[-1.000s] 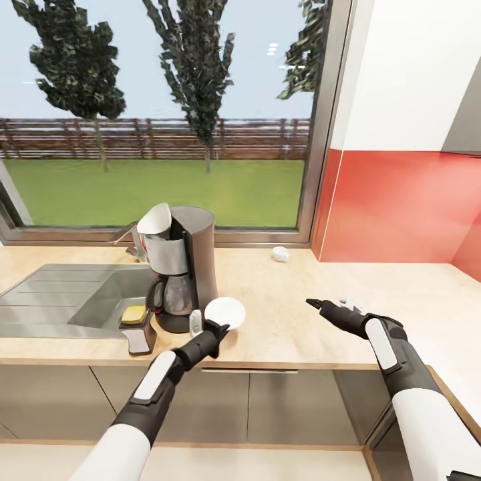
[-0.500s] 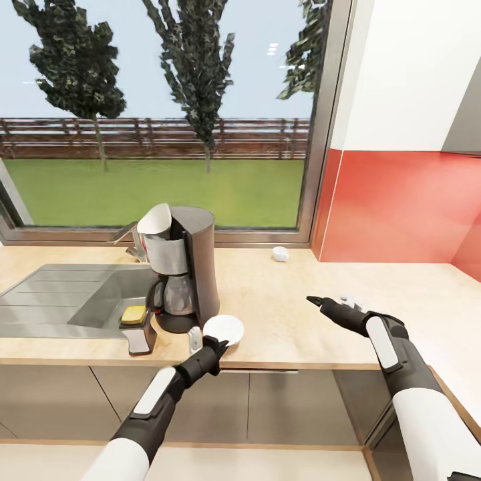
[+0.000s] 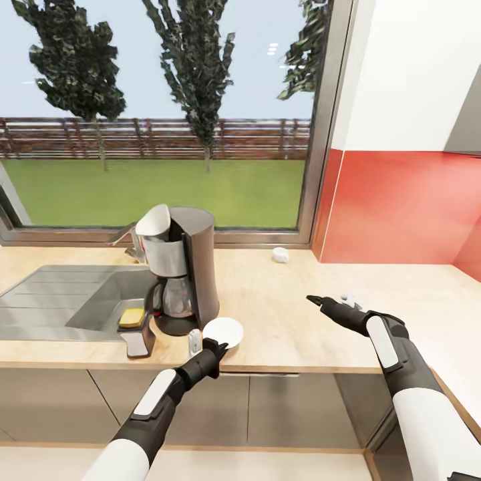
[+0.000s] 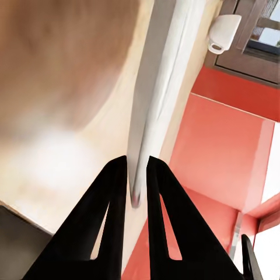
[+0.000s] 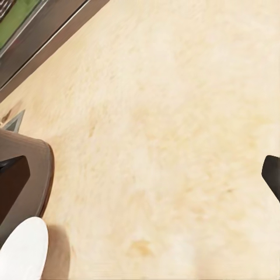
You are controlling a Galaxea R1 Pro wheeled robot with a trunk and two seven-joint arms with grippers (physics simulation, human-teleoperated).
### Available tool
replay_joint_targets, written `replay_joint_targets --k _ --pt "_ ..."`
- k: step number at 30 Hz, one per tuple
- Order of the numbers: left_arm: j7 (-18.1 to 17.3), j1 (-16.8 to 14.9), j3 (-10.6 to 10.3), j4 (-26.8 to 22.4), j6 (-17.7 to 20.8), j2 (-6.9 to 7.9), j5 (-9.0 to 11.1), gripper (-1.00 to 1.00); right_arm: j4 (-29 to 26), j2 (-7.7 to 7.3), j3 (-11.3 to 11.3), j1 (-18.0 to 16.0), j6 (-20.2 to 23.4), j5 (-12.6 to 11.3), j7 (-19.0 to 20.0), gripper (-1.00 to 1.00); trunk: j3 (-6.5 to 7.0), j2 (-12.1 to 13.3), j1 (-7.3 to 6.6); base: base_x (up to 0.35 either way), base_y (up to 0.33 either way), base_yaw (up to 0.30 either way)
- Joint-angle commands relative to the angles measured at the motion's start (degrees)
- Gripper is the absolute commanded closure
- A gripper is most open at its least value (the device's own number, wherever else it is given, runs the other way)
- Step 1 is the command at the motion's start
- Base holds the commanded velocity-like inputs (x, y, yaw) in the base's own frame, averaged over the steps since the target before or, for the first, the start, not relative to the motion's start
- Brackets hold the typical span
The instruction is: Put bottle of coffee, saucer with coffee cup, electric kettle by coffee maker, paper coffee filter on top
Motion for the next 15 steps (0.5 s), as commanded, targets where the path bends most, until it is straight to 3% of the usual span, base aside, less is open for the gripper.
replay_joint_targets --k 1,15 --pt "0.3 0.0 0.0 -0.1 0.1 0.00 0.4 1.00 0.0 0.02 -0.1 -0.1 0.3 0.1 0.3 -1.00 -0.13 -0.1 0.04 0.058 0.000 0.000" --pt "0.4 0.0 0.2 -0.1 0.1 0.24 0.4 1.00 0.0 0.02 -0.1 -0.1 0.3 0.1 0.3 -1.00 -0.13 -0.1 0.04 0.007 0.000 0.000"
